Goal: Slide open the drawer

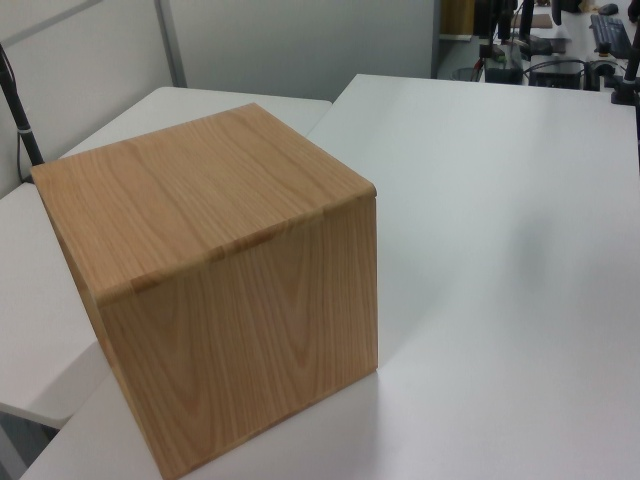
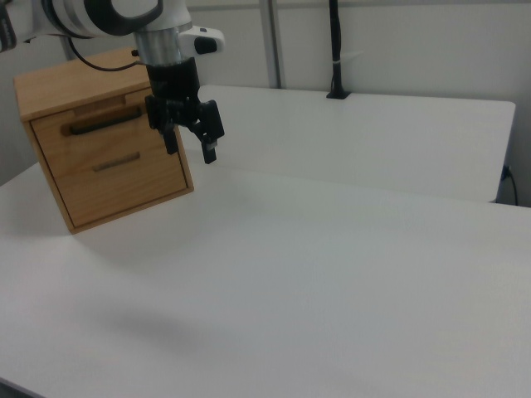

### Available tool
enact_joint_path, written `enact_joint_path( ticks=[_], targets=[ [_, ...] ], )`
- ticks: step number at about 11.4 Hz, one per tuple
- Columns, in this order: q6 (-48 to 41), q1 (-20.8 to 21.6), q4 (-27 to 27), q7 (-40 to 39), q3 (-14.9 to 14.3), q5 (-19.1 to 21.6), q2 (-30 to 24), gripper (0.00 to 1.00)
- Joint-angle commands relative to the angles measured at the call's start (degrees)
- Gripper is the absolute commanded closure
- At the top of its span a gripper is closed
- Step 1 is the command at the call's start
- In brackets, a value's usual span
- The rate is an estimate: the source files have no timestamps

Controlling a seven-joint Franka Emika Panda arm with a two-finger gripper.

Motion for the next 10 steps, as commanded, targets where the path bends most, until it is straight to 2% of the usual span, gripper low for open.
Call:
enact_joint_path(
  ticks=[1,10],
  targets=[
    [-0.7,0.7,0.1,-0.7,0.0,0.4,0.1,0.0],
    [-0.7,2.5,-0.2,-1.1,-0.2,-0.3,0.1,0.0]
  ],
)
